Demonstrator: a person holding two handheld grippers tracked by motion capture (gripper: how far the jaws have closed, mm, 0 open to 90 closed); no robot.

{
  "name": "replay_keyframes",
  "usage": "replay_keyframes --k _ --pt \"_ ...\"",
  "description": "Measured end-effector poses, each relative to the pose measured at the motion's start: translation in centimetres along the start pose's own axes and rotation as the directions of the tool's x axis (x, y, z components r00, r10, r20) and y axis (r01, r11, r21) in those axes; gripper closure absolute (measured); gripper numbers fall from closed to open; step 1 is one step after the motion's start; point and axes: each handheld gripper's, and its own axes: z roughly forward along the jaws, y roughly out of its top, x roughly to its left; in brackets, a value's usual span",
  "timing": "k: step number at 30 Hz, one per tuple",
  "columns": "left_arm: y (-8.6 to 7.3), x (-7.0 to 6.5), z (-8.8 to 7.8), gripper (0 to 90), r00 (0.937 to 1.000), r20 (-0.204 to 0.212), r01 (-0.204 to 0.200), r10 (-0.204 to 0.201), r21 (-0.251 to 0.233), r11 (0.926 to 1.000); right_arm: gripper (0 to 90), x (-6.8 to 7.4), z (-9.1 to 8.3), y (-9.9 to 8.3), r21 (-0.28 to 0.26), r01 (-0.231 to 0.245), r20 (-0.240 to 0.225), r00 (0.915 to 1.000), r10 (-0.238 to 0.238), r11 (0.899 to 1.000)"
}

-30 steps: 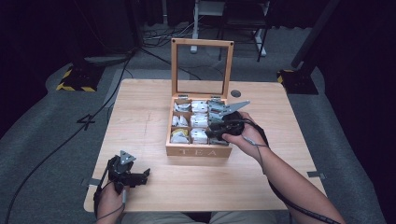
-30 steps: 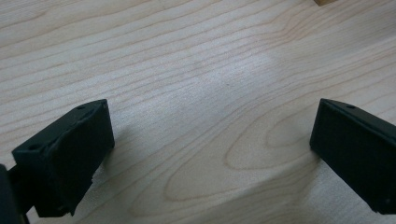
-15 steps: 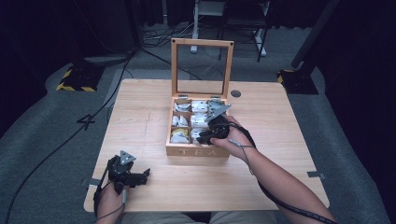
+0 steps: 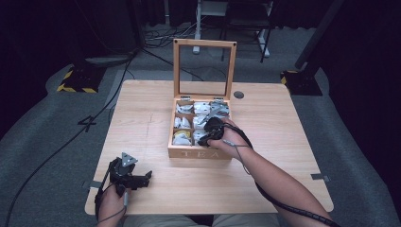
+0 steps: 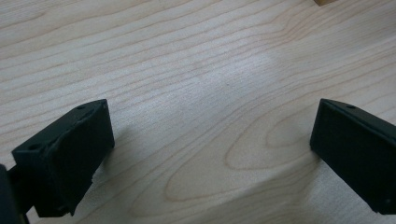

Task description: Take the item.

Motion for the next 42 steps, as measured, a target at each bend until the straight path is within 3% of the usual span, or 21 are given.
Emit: replay_keyframes --k 3,7,17,26,34,42 --pt "0.0 0.0 0.0 0.2 1.0000 0.000 0.000 0.000 0.000 1.0000 80.9 -0.1 0.2 0.0 0.018 -0.018 -0.013 0.9997 0.019 1.000" --pt "0.0 0.0 0.0 0.2 1.0000 0.000 0.000 0.000 0.000 1.0000 89.9 0.0 0.1 0.0 0.031 0.015 -0.014 0.9998 -0.014 0.999" --pt "0.0 0.0 0.0 0.2 1.0000 0.001 0.000 0.000 0.001 1.0000 90.0 0.6 -1.3 0.4 -0.011 0.082 0.011 0.9966 -0.082 0.997" --pt "0.0 0.0 0.0 0.2 1.0000 0.000 0.001 -0.001 0.001 1.0000 90.0 0.5 -4.2 0.7 -0.127 0.087 0.033 0.9960 -0.083 0.988" --pt "-0.1 0.0 -0.1 0.2 1.0000 -0.002 0.002 -0.002 0.001 1.0000 90.0 0.1 -6.2 0.5 -0.233 0.069 0.027 0.9975 -0.065 0.970" --pt "0.0 0.0 -0.1 0.2 1.0000 0.000 -0.001 0.001 0.001 1.0000 90.0 -0.2 -8.2 -0.3 -0.293 0.060 0.029 0.9981 -0.054 0.954"
